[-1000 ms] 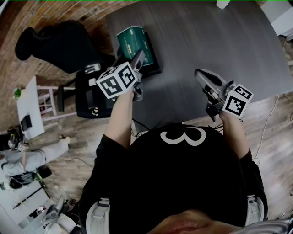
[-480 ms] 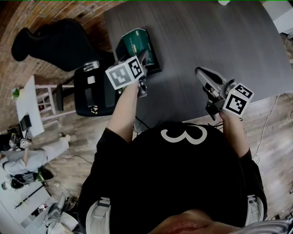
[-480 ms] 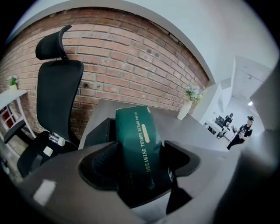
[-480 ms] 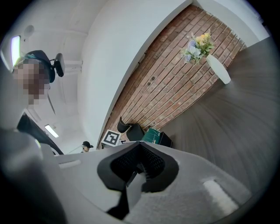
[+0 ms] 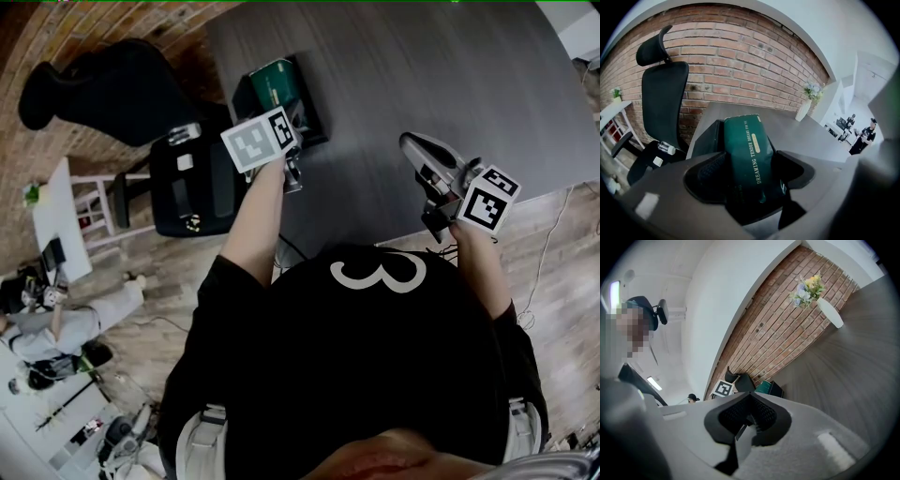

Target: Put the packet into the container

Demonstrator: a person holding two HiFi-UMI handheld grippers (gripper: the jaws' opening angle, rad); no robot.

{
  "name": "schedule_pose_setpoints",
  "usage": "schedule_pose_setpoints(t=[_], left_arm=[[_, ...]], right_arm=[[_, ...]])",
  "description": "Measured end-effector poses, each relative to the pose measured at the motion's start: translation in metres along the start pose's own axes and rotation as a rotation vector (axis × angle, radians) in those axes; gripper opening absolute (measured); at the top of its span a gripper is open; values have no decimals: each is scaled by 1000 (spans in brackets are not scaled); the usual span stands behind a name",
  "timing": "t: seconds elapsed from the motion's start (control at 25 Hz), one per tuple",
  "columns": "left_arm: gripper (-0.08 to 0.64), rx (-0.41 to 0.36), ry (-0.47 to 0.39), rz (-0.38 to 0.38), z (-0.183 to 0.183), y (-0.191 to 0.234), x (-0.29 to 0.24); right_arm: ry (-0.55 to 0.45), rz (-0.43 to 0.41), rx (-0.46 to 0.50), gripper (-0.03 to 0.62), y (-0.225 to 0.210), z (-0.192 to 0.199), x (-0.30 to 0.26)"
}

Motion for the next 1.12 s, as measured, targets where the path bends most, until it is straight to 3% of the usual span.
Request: schedule_pose_setpoints(t=[0.4,0.52,0.6,1.12], left_arm=[[356,-25,-5,0,1,-1,-1],[293,-46,-11,-12,0,0,0],[293,-52,-15,-15,-1,0,0],[299,-7,-57,41,-3,7,14]], right_arm=[[-24,0,-7,0,0,-1,1],[-22,4,-13,2,0,-1,1],[-18,8,-19,2,-1,0,1],[-14,4,-22,2,6,3,4]])
Point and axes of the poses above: the fingertips, and each gripper's own axes: x backward along the fingers, y to its left, z out of its underside, the point moved 5 cm from there along x, backward along the fingers, and after that the axes turned 10 degrees about -z, right-handed, at the moved point
